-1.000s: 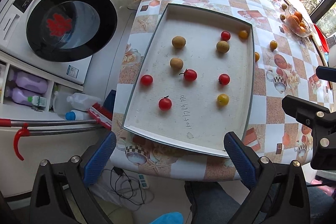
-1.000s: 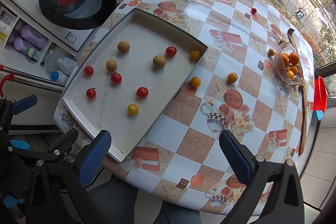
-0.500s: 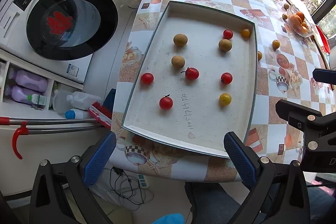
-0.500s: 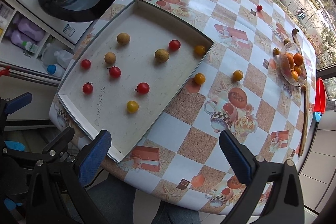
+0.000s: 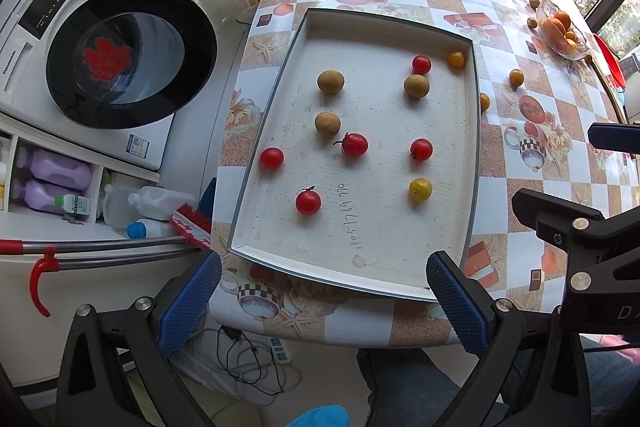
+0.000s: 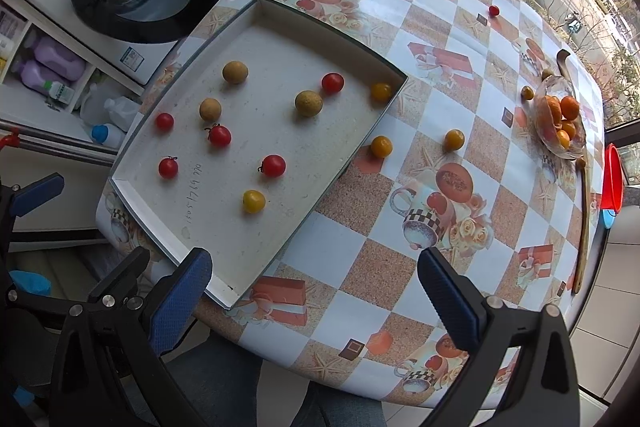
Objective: Organize fruits
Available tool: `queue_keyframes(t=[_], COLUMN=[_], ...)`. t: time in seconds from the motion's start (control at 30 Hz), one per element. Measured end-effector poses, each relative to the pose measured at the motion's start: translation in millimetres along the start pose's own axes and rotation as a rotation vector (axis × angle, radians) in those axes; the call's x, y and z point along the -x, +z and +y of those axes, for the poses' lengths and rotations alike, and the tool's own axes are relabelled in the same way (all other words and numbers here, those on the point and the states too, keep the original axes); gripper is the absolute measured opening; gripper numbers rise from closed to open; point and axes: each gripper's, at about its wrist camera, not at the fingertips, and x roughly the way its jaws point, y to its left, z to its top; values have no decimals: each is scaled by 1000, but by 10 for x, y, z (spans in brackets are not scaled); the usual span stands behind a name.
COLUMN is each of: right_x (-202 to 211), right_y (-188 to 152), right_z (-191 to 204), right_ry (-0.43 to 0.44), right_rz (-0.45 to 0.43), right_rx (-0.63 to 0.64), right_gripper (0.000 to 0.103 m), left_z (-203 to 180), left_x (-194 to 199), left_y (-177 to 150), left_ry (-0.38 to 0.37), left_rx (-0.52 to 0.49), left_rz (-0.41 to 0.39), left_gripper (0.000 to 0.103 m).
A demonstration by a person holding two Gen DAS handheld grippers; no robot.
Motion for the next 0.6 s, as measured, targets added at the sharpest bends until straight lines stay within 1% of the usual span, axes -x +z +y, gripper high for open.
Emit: queue_keyframes(t=[0.6], right_x=[11], right_y=[-2], right_z=[1], right_ry=[1], right_rz=[0], right_rx=[5], right_gripper=[103], left_z=[-45], left_x=[36], left_y=[13], left_ry=[-4], left_rx=[-19], left_rz=[-15], left_gripper=[103])
